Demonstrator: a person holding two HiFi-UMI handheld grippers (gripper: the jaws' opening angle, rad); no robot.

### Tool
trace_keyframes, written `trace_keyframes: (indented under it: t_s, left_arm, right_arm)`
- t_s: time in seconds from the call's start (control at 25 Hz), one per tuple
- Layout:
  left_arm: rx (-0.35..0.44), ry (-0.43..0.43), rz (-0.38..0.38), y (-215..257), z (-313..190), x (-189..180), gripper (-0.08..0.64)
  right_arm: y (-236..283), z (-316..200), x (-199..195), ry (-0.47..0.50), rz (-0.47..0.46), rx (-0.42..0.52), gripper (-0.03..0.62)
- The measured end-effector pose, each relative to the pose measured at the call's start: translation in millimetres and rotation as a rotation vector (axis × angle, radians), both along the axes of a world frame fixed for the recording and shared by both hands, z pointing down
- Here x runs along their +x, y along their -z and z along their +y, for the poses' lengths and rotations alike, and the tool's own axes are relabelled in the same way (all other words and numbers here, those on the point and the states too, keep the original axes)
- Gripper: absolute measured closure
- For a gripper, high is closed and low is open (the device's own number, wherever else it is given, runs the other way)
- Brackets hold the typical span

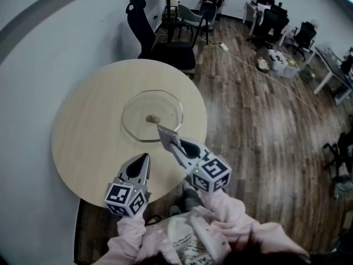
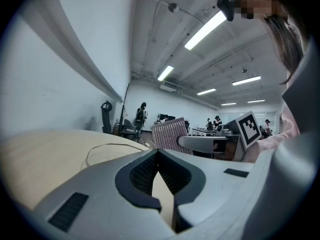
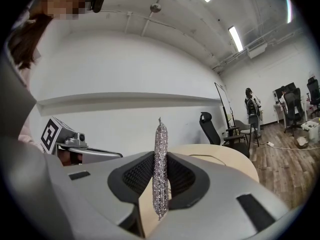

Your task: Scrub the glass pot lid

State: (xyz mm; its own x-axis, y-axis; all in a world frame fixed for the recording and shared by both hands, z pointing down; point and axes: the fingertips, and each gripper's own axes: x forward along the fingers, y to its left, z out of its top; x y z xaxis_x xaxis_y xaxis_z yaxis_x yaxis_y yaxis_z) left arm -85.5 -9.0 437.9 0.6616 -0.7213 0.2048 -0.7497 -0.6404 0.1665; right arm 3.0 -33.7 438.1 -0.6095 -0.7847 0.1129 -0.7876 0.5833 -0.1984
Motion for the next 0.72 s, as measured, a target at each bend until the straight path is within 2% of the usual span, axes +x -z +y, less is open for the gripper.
trace_keyframes:
  t_s: [0.72]
  left_arm:
    - [-0.028, 0.216, 0.025, -14.4, -93.0, -1.4, 0.563]
  right_arm:
    - [-12.9, -109.6, 7.0, 0.178, 0.015, -0.035, 0.520]
